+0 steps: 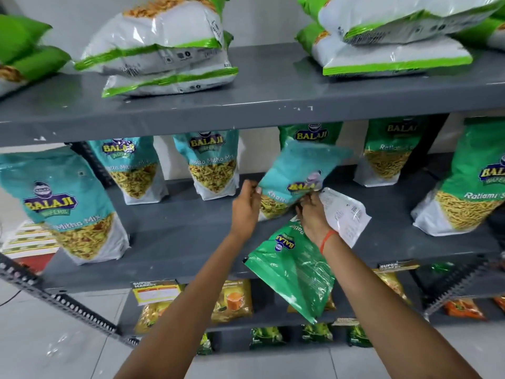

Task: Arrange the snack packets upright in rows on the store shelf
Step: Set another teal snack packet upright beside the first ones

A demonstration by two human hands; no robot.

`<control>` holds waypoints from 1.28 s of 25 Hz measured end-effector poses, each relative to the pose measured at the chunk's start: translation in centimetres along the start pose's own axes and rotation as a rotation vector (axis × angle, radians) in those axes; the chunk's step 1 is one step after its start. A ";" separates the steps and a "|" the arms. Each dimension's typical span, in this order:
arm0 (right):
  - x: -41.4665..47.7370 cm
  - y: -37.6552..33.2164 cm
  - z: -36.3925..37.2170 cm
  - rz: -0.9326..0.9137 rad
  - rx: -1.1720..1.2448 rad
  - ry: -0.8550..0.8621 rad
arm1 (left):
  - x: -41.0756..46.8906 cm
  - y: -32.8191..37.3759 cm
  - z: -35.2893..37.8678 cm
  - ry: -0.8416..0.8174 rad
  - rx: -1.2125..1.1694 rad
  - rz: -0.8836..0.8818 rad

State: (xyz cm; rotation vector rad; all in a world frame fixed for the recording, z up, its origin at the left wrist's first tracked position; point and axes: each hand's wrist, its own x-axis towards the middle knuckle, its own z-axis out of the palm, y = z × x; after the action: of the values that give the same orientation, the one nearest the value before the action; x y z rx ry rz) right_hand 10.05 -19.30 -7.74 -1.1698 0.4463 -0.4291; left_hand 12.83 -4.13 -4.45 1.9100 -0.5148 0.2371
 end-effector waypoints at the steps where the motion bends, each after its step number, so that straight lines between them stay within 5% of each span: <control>1: 0.3 -0.1 0.2 0.009 -0.049 -0.020 | 0.5 0.0 -1.0 0.003 -0.055 -0.041; 6: -1.5 -1.0 2.7 0.047 -0.200 -0.078 | 0.1 -0.1 -7.2 0.023 -0.462 -0.333; 10: -5.9 -2.2 4.3 -0.037 -0.188 -0.144 | -2.3 0.4 -12.2 0.049 -0.544 -0.445; 19: -13.2 -5.2 5.5 0.015 -0.170 -0.214 | -5.5 1.3 -18.1 -0.025 -0.585 -0.507; 32: -9.5 4.2 14.3 -0.100 -0.259 -0.218 | -2.5 -7.7 -20.3 0.235 -0.428 -0.482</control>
State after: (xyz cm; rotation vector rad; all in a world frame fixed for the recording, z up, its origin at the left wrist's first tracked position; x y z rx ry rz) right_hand 10.22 -1.70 -6.04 -1.4777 0.2587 -0.3307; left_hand 15.66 17.49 -3.95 1.5055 0.0608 0.0287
